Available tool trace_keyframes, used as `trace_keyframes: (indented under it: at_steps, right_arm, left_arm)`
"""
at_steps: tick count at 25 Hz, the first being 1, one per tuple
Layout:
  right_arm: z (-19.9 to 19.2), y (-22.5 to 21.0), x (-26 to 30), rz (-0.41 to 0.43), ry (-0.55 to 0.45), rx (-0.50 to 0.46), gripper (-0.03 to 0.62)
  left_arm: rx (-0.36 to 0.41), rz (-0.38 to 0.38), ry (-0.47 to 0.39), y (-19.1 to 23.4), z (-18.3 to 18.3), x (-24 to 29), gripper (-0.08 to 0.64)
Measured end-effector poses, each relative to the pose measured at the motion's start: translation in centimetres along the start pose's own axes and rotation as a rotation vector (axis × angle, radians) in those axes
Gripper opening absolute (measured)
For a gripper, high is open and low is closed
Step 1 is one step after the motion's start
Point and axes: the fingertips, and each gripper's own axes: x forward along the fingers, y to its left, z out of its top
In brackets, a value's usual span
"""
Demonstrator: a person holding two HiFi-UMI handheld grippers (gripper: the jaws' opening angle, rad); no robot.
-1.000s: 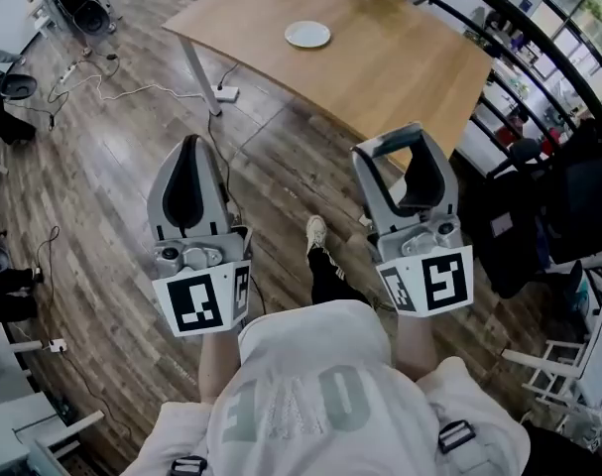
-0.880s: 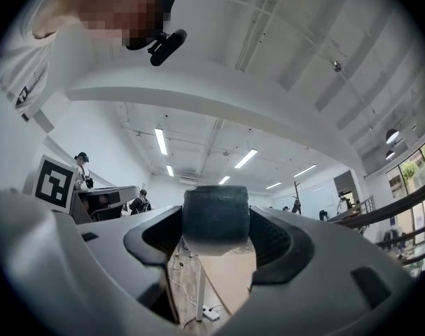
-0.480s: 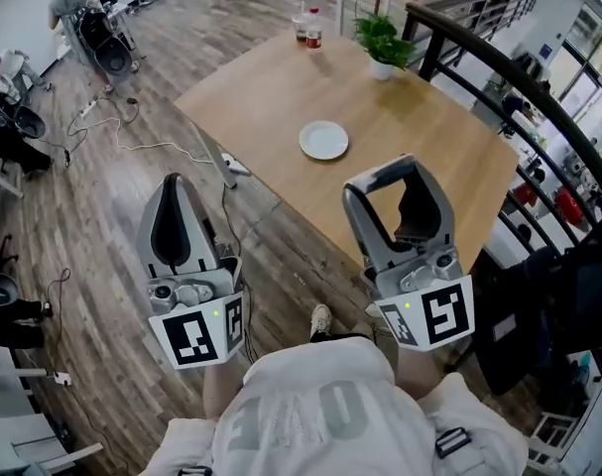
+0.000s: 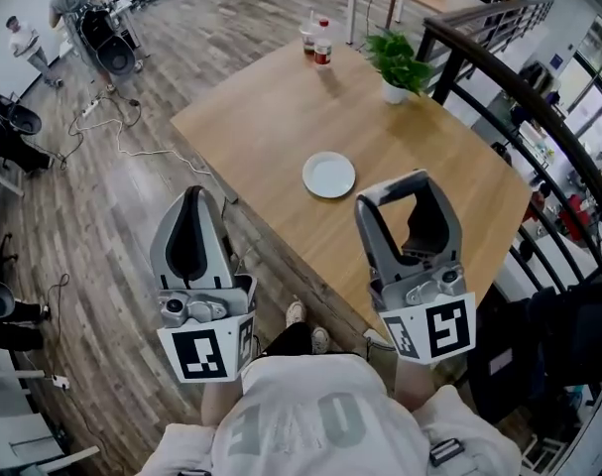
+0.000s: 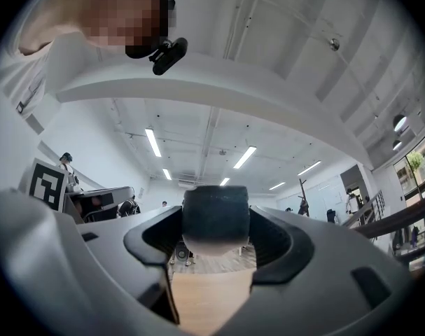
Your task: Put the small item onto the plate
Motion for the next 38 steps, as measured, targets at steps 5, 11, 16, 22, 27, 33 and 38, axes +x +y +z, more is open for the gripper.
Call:
trace_keyframes:
  at_steps: [5, 11, 16, 22, 27, 33, 38]
  right_arm:
    - [0.0, -1.1, 2.9, -0.014, -0.026, -0.006, 0.308]
    - [0.8, -0.1, 6.3, 0.017, -0.068, -0.053, 0.308]
    - [0.3, 0.5, 8.0, 0.025, -0.064, -0.060, 0.308]
    - [-2.0, -0.1, 10.5, 0.029, -0.036, -0.074, 0.308]
    - [-4.4, -1.1, 13.0, 0.029, 0.017, -0.081, 0.308]
    - [-10.1, -3.5, 15.7, -0.003, 0.179, -0.081, 0.308]
    - [-17.1, -5.2, 16.5, -0.012, 0.367, -0.071, 0.308]
  left_arm:
    - [0.002, -0.011, -0.024, 0.8, -0.6, 3.0, 0.012]
    - [0.010, 0.012, -0.050, 3.7, -1.0, 5.0, 0.012]
    - [0.003, 0.019, -0.036, 5.1, -2.3, 5.8, 0.012]
    - [0.006, 0.015, -0.011, 5.7, -4.6, 6.5, 0.012]
    - [0.003, 0.018, 0.008, 6.1, -6.3, 7.5, 0.012]
    - [-0.020, 0.015, 0.058, 6.2, -9.0, 8.4, 0.012]
    - [-0.046, -0.011, 0.136, 5.2, -13.2, 9.1, 0.012]
